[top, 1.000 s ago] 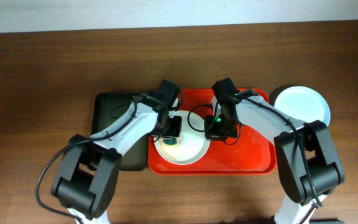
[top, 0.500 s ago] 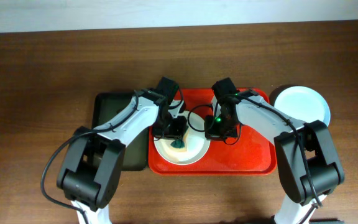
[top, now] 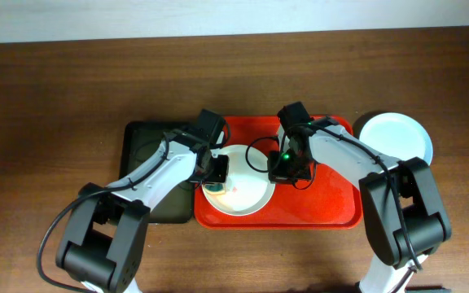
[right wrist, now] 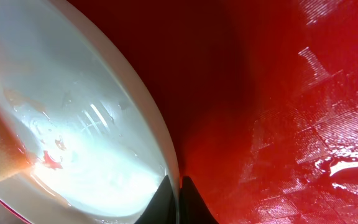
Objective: Clean dirty plates on tray and stack at the side
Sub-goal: 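Scrub the white plate with the sponge in the left gripper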
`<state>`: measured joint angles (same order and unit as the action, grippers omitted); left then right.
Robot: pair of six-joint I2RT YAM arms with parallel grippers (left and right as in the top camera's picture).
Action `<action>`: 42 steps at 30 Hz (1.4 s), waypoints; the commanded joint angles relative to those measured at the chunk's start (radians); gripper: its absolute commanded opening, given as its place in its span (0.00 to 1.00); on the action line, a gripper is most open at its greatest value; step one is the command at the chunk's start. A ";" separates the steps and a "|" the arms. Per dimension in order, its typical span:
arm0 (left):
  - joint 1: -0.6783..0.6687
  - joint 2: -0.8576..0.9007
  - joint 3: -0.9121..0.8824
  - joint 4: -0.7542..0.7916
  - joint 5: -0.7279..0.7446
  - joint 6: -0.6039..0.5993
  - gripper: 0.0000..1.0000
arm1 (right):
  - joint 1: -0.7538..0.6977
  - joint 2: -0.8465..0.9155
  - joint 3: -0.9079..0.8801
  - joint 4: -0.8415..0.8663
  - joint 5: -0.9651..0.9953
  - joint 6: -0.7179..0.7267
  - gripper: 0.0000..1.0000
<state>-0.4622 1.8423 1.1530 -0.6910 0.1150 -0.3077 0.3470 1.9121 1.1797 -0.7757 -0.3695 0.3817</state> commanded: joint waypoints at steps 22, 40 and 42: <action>0.013 0.048 0.119 -0.081 0.000 -0.014 0.00 | 0.007 -0.008 -0.002 0.008 -0.083 -0.007 0.04; 0.008 0.003 0.148 -0.118 0.247 0.048 0.00 | 0.060 -0.008 -0.016 0.069 0.041 -0.006 0.04; 0.029 -0.034 0.155 -0.115 0.176 0.047 0.00 | 0.060 -0.008 -0.016 0.070 0.041 -0.006 0.04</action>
<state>-0.4671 1.8923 1.2663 -0.8082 0.3229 -0.2859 0.3908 1.9121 1.1748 -0.7132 -0.3294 0.3668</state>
